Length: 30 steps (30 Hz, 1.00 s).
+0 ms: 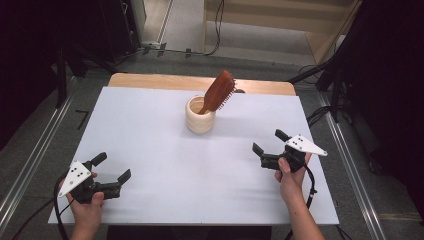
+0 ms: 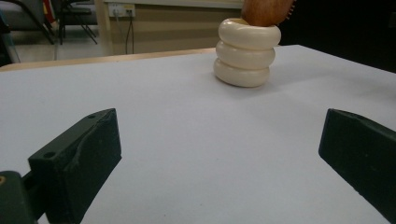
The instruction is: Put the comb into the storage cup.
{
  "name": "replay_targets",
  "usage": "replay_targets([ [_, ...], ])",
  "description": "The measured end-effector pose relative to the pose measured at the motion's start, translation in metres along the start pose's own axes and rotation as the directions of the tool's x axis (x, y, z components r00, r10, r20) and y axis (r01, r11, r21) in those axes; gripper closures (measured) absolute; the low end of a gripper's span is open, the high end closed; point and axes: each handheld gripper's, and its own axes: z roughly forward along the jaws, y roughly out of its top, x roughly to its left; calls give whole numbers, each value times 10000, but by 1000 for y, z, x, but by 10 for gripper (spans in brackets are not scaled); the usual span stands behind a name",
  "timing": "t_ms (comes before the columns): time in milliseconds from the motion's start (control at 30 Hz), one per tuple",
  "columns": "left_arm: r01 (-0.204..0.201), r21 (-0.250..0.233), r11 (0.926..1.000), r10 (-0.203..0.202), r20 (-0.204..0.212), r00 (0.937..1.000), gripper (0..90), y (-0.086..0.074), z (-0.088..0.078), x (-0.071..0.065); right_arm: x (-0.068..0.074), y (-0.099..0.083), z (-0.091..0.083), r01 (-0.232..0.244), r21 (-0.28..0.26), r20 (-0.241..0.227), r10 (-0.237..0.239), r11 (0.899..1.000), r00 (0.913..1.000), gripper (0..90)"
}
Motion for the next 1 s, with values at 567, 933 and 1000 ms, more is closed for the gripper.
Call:
replay_targets([
  [567,-45,-16,10000,45,24,10000,0,0,0,0,-13,-13,-30,-15,-31,293,15,10000,9996,0],
  [933,-20,-6,10000,20,4,10000,0,0,0,0,-25,-28,-50,-133,65,596,129,9999,9981,0],
  [1000,-18,-3,10000,18,4,10000,0,0,-1,0,-26,-30,-53,-191,84,642,185,9998,9978,0],
])
